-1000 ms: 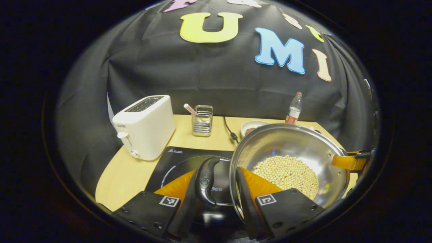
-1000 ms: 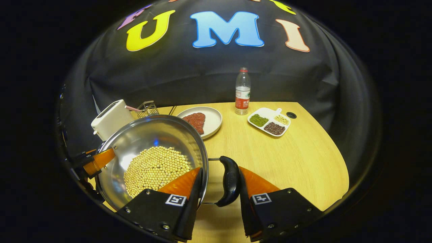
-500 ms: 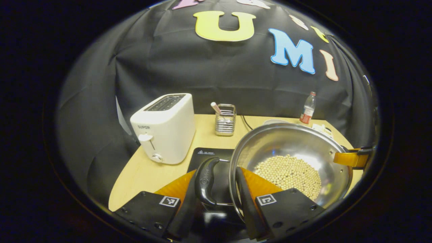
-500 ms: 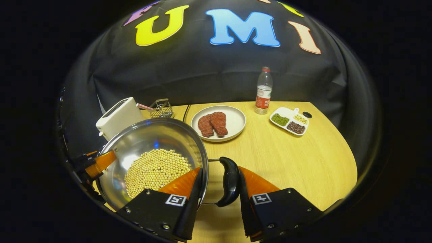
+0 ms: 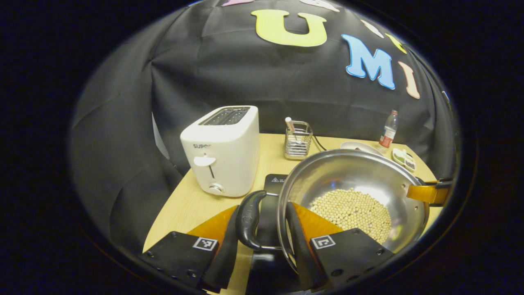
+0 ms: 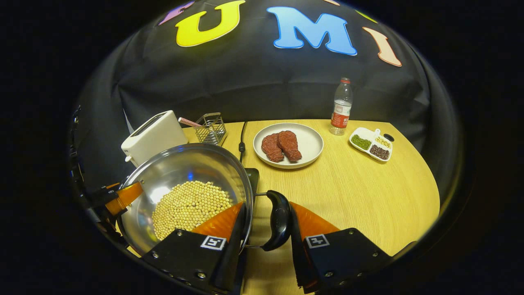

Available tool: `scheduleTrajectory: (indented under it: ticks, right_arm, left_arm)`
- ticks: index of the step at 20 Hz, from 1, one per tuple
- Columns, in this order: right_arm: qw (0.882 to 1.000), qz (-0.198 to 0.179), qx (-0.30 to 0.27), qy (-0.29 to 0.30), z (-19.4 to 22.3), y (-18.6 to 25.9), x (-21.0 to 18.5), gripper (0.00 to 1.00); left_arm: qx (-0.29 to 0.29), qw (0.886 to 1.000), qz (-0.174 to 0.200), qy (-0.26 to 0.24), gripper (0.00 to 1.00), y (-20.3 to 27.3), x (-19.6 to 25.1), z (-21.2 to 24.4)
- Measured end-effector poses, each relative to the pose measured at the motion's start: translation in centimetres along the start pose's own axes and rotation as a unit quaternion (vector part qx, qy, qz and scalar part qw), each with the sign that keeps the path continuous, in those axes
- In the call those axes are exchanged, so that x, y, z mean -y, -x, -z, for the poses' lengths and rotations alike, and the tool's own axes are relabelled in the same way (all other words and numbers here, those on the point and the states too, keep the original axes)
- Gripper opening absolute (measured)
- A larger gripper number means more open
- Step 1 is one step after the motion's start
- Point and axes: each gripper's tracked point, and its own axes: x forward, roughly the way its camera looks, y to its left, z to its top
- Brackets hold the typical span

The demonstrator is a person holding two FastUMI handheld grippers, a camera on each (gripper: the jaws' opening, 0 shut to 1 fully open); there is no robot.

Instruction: First push the handle of the pot to place it horizontally, then grasp the pot with both hands and set it on the induction cooktop.

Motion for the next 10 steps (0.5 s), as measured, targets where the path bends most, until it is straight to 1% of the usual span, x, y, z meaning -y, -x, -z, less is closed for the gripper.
scheduleTrajectory:
  ticks: [1,2,4,5,6,7,8,10]
  right_arm:
    - [1.0,-0.001,0.003,0.004,-0.1,0.0,-0.2,0.56]
    - [1.0,-0.003,0.006,0.005,0.0,0.0,-0.4,0.56]
    - [1.0,-0.016,0.009,0.004,0.0,0.3,-0.9,0.57]
    - [1.0,-0.021,0.019,0.007,-0.5,0.8,-0.9,0.59]
    - [0.999,-0.027,0.035,0.009,-1.2,1.5,-1.0,0.72]
    - [0.998,-0.019,0.055,0.012,-1.9,2.3,-0.5,0.79]
    - [0.997,-0.017,0.074,0.015,-3.0,3.8,-0.3,0.99]
    - [0.993,-0.01,0.12,0.016,-5.1,6.2,0.8,0.99]
  left_arm:
    - [0.003,1.0,0.0,0.004,0.69,0.1,-0.4,0.2]
    - [0.006,1.0,0.0,0.008,0.65,0.2,-0.6,0.2]
    - [0.012,1.0,-0.001,0.012,0.66,0.5,-0.8,0.3]
    - [0.031,0.999,-0.008,0.007,0.68,1.1,-1.0,-0.4]
    - [0.053,0.998,-0.018,0.0,0.76,0.7,-1.3,-1.1]
    - [0.074,0.997,-0.027,-0.008,0.86,1.5,-1.6,-2.2]
    - [0.089,0.995,-0.034,-0.01,0.97,2.4,-1.6,-3.1]
    - [0.114,0.993,-0.034,-0.01,0.95,4.0,-0.8,-4.8]
